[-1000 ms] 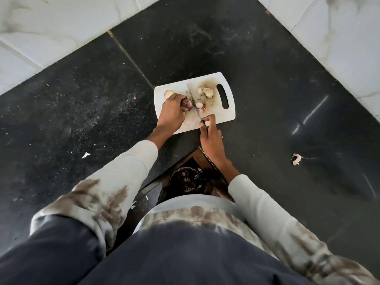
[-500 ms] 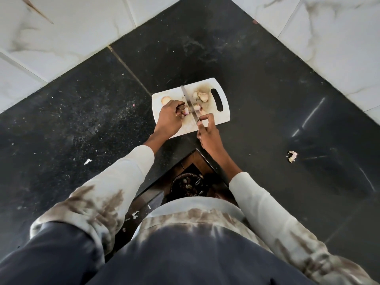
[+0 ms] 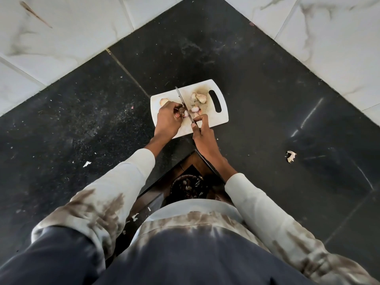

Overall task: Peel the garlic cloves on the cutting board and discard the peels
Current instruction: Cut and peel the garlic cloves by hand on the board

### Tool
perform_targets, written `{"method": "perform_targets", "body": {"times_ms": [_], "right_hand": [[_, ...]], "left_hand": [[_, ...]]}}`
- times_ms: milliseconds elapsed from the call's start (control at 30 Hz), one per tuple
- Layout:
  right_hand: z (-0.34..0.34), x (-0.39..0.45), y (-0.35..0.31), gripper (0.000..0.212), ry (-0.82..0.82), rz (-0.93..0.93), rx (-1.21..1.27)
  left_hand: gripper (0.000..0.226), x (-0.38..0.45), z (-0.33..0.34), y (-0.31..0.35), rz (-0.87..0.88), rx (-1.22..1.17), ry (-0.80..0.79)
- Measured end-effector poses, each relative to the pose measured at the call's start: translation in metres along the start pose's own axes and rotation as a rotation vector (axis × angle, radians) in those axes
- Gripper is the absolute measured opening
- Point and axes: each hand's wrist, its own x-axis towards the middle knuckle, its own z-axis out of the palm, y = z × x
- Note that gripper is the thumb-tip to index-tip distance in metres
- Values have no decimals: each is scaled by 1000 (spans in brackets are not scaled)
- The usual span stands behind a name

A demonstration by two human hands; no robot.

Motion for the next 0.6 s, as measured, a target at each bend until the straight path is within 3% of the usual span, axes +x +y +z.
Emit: {"method": "perform_targets", "body": {"times_ms": [200, 600], "right_hand": [[-3, -1, 3, 12, 33, 8, 3], [-8, 3, 4, 10, 39, 55, -12]], "left_hand": [[35, 2, 3, 1, 91, 20, -4], [27, 6, 9, 6, 104, 16, -11]]}}
